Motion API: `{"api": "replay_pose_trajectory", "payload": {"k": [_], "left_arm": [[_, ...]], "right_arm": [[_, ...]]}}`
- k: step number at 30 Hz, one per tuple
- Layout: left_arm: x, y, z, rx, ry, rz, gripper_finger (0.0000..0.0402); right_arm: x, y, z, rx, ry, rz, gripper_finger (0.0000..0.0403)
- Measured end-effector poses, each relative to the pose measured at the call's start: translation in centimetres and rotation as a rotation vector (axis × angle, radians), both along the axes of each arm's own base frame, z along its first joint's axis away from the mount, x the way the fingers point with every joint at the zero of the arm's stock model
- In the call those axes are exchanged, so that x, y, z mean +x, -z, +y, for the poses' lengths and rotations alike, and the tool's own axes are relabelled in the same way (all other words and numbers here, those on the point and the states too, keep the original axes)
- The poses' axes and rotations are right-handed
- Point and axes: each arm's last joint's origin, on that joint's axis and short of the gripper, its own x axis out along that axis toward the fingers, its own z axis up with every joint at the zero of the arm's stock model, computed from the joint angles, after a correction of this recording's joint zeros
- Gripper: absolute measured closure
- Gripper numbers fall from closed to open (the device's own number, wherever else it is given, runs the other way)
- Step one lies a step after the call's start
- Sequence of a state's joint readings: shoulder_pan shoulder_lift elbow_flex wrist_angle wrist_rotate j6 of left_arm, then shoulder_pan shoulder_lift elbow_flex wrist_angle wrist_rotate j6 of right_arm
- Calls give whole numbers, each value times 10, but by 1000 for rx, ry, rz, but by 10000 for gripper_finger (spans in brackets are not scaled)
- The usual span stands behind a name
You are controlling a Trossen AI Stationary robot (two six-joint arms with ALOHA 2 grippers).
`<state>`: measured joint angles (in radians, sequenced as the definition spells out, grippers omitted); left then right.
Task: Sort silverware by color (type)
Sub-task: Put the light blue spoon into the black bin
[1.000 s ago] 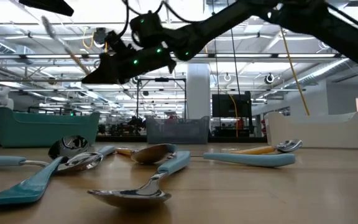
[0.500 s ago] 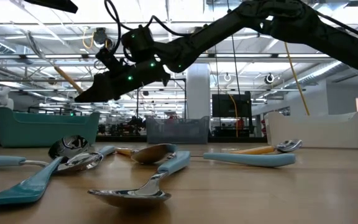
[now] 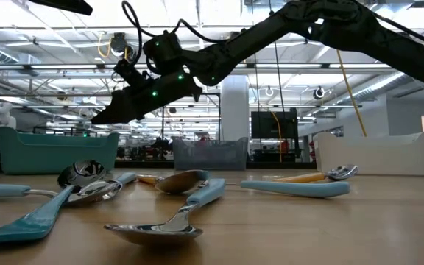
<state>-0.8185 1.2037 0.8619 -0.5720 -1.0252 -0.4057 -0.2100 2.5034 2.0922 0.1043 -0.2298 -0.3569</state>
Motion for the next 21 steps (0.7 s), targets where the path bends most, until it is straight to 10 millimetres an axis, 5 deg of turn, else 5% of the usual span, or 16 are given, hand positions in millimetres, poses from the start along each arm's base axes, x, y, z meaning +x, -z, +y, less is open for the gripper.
{"api": "replay_pose_trajectory", "payload": {"k": [8, 14, 21], "left_arm": [[0, 0, 0, 3, 2, 2, 133], [0, 0, 0, -3, 1, -4, 133], [1, -1, -1, -31, -10, -18, 133]], "right_arm": [[-1, -4, 1, 15, 5, 7, 312], [-14, -50, 12, 64, 7, 39, 312], [-54, -94, 35, 155, 10, 311, 312]]}}
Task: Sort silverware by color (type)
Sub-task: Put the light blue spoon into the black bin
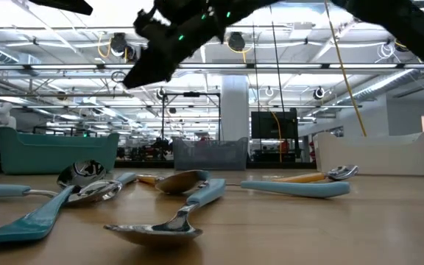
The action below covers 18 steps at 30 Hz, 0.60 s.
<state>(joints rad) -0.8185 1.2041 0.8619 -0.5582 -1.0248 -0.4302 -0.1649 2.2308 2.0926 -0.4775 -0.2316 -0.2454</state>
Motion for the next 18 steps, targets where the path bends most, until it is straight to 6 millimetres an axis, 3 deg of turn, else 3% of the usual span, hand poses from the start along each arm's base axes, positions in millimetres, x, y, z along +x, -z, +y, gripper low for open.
{"api": "replay_pose_trajectory", "payload": {"k": [4, 9, 18], "left_arm": [[0, 0, -1, -31, -9, -15, 133], [0, 0, -1, -60, -19, -23, 133], [9, 14, -6, -33, -40, 15, 133]], "right_arm": [[-21, -6, 23, 42, -27, 191, 312], [-39, 6, 59, 93, -55, 454, 312], [-52, 35, 138, -53, -24, 576, 312]]}}
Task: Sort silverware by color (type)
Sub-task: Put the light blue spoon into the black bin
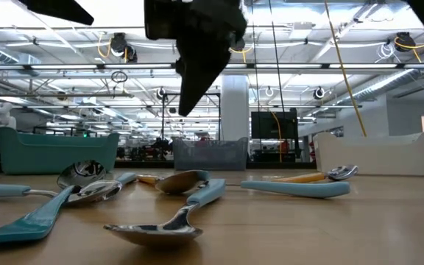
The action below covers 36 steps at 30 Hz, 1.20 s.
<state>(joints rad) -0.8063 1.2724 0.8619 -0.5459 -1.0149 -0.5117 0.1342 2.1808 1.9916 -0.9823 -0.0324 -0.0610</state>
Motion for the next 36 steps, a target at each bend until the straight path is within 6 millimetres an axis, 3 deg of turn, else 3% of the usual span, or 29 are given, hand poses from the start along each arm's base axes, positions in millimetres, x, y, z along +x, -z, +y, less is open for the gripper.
{"api": "replay_pose_trajectory", "payload": {"k": [10, 20, 36], "left_arm": [[15, 21, -13, -13, -6, 21, 133], [20, 30, -18, -7, 0, 39, 133], [19, 29, -22, -71, -10, -1, 133]], "right_arm": [[-26, 14, 64, -54, -28, 115, 312], [-57, 40, 103, -131, 79, 200, 312], [-82, 36, 158, -246, 327, -16, 312]]}}
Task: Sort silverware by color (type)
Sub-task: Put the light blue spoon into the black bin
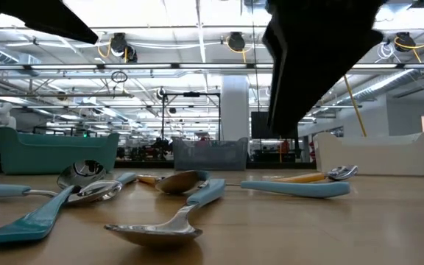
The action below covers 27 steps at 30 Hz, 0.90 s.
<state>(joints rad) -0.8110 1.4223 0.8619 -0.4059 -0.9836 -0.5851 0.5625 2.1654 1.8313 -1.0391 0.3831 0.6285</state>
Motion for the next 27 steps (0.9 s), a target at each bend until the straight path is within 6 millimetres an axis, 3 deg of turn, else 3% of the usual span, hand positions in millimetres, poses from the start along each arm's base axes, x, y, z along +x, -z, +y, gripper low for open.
{"api": "replay_pose_trajectory", "payload": {"k": [10, 20, 27], "left_arm": [[-3, 0, -3, -37, 3, -8, 133], [0, 10, -10, -64, 12, 12, 133], [7, 23, -17, -28, 38, 33, 133]], "right_arm": [[-9, 0, 14, -56, 26, -70, 312], [-13, 20, 8, -57, 55, -50, 309], [-8, 21, 1, -36, 112, -65, 265]]}}
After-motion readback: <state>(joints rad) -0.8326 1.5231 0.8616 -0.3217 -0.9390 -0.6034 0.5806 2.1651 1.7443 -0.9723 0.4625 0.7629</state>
